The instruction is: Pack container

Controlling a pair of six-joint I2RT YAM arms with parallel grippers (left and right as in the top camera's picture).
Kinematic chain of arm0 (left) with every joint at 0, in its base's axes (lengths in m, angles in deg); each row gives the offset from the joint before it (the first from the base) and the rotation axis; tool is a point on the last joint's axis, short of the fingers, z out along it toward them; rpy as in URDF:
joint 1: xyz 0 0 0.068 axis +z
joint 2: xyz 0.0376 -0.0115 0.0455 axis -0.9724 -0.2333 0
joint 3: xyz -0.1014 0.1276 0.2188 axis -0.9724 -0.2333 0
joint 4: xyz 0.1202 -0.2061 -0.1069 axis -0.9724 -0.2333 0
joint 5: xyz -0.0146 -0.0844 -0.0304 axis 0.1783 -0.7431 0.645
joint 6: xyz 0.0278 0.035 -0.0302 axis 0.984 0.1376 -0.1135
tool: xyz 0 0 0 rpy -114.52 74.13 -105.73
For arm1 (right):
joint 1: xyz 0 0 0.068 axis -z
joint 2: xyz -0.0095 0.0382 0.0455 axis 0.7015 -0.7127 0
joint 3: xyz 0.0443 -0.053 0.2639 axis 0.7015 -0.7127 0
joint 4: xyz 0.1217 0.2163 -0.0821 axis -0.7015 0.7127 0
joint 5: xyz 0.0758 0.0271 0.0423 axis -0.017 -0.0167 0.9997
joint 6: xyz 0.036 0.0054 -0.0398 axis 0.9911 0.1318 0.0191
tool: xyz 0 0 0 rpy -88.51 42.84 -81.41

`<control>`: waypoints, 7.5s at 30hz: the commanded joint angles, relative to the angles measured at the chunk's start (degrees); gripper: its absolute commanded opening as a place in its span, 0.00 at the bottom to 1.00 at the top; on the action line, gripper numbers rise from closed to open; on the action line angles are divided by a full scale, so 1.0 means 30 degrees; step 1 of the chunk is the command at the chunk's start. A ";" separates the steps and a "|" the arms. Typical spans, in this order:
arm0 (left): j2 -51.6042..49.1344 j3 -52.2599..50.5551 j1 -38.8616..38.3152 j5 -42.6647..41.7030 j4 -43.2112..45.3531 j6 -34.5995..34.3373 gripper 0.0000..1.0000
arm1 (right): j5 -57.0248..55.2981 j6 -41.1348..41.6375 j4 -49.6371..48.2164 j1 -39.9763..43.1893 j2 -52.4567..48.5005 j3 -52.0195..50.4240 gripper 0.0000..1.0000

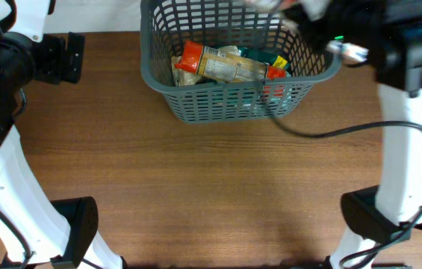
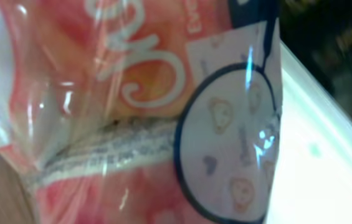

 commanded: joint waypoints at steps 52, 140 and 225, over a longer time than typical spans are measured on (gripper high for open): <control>0.0007 0.0080 0.0102 0.0131 0.0000 -0.0182 0.99 | -0.3075 1.3500 -0.4371 1.4972 -0.0328 -0.3934 0.85; 0.0007 0.0080 0.0102 0.0131 0.0000 -0.0182 0.99 | -0.2288 0.0984 -0.3920 -0.0627 -0.6397 -0.2929 0.04; 0.0007 0.0080 0.0102 0.0131 0.0000 -0.0182 0.99 | -0.2980 0.8663 -1.7252 0.5129 3.7244 -4.9280 0.99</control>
